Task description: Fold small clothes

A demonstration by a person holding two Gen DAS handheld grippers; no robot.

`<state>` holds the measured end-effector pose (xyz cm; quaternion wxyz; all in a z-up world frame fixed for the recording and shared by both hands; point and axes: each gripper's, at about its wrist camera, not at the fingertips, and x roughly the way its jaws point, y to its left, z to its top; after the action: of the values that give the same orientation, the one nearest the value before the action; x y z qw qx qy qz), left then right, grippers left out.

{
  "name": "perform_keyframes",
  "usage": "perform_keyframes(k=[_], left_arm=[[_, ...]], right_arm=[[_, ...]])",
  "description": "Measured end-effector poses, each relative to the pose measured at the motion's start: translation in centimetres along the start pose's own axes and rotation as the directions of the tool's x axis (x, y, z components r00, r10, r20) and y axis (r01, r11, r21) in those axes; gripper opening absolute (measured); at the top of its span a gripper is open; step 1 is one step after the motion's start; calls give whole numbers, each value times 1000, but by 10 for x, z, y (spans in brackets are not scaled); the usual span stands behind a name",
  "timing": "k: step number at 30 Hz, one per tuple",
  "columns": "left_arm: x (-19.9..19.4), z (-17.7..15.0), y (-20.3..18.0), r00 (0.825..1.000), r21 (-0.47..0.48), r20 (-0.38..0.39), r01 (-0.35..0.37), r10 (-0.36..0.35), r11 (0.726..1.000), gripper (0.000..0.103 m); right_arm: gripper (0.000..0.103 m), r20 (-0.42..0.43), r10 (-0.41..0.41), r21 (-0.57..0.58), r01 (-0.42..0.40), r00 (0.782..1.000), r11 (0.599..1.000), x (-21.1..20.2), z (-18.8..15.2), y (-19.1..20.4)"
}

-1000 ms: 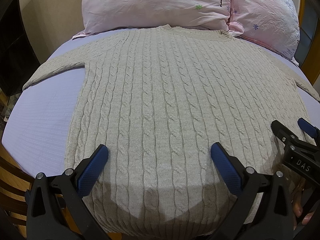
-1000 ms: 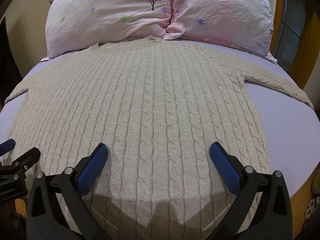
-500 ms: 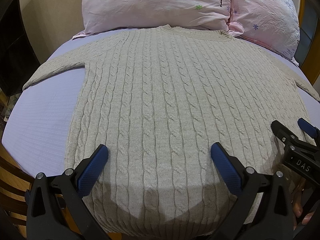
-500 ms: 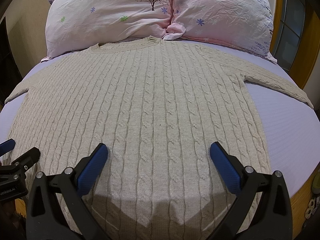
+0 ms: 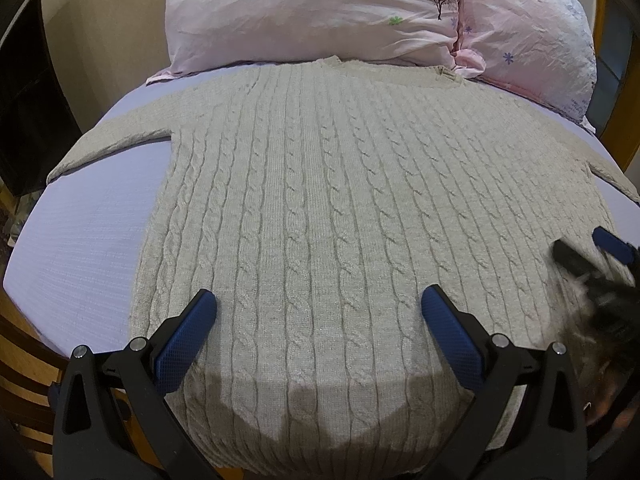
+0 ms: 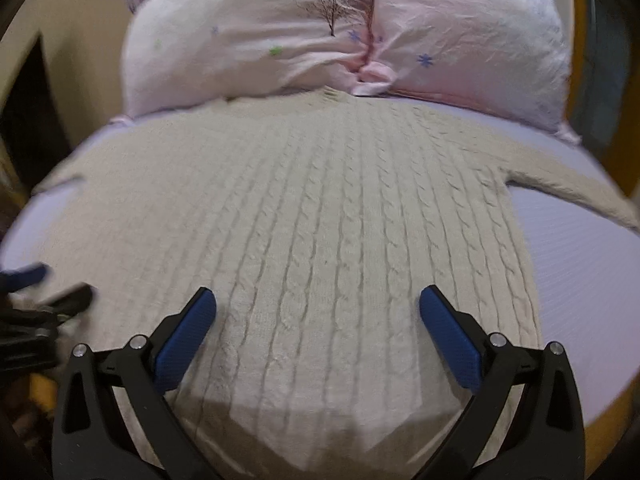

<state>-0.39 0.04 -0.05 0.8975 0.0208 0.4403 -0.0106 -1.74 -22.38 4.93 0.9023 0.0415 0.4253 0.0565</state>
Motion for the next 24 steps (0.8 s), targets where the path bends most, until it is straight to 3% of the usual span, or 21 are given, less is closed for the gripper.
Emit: perform_keyframes(k=[2,5,7,8,11,12,15,18,21,23,24], left_arm=[[0,1,0,1000,1,9,3,-3,1000,102],[-3,-4,2,1000,1,30,4,-4,1000,102],[-7,-8,3,998,-2,54,14,-14,1000,102],[-7,-7,5,997,-4,70,32,-32,999,102],[-16,-2,22,978,-37,177,117,-109,992,102],[-19,0,28,970,-52,214,132,-118,990,102],[-28,8,52,944,-104,309,157,-118,982,102],[-29,18,79,932,-167,346,173,-106,971,102],[-25,27,104,938,-224,340,150,-67,963,102],[-24,34,124,941,-258,335,132,-39,957,102],[-25,35,131,940,-269,339,133,-36,954,102]], right_arm=[[101,46,67,118,-72,997,990,-15,12,-35],[101,122,-27,338,-16,992,941,-39,36,-116],[99,140,-97,515,11,985,857,-48,46,-187],[90,126,-119,586,23,985,810,-47,49,-217],[67,55,-173,796,61,983,602,-40,48,-317],[66,31,-197,828,85,980,554,-38,48,-338],[63,-11,-231,879,120,973,462,-27,46,-382],[53,9,-245,904,96,970,416,-21,51,-408],[40,25,-274,923,83,962,375,-15,55,-431],[8,-4,-296,925,116,955,361,-9,57,-441],[8,-21,-295,924,131,955,359,-5,61,-445]])
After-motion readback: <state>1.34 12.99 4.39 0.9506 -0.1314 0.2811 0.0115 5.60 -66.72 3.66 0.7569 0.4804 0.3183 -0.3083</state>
